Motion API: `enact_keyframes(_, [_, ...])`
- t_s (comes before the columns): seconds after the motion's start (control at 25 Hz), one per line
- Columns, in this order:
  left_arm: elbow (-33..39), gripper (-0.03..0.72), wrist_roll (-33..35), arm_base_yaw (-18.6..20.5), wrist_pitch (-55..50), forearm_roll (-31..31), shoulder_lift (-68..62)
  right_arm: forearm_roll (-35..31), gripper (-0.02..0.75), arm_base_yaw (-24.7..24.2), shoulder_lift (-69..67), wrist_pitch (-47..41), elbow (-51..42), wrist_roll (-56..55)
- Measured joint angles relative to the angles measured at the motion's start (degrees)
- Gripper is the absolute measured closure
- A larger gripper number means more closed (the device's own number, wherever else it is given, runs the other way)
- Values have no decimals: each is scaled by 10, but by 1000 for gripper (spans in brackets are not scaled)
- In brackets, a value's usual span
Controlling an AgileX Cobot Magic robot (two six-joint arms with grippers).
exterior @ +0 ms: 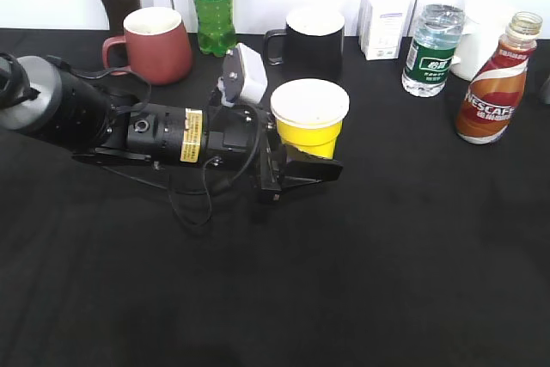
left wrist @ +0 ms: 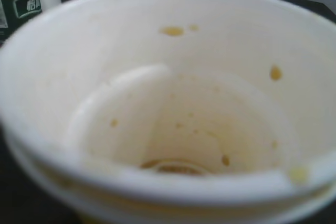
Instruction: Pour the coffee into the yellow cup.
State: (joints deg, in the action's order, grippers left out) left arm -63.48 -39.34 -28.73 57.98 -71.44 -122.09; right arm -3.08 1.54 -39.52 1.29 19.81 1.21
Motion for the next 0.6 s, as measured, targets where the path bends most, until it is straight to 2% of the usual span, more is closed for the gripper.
enact_keyframes(0.08, [0, 243, 0, 0, 0, 0, 0, 1, 149, 0, -123, 147, -33, 1])
enact_keyframes(0.16, [0, 243, 0, 0, 0, 0, 0, 8, 148, 0, -238, 249, -36, 0])
enact_keyframes(0.28, [0, 243, 0, 0, 0, 0, 0, 69, 83, 0, -412, 401, -35, -55])
enact_keyframes(0.44, [0, 243, 0, 0, 0, 0, 0, 103, 73, 0, -584, 515, 14, -89])
enact_keyframes(0.6, [0, 243, 0, 0, 0, 0, 0, 103, 73, 0, -670, 530, 95, -90])
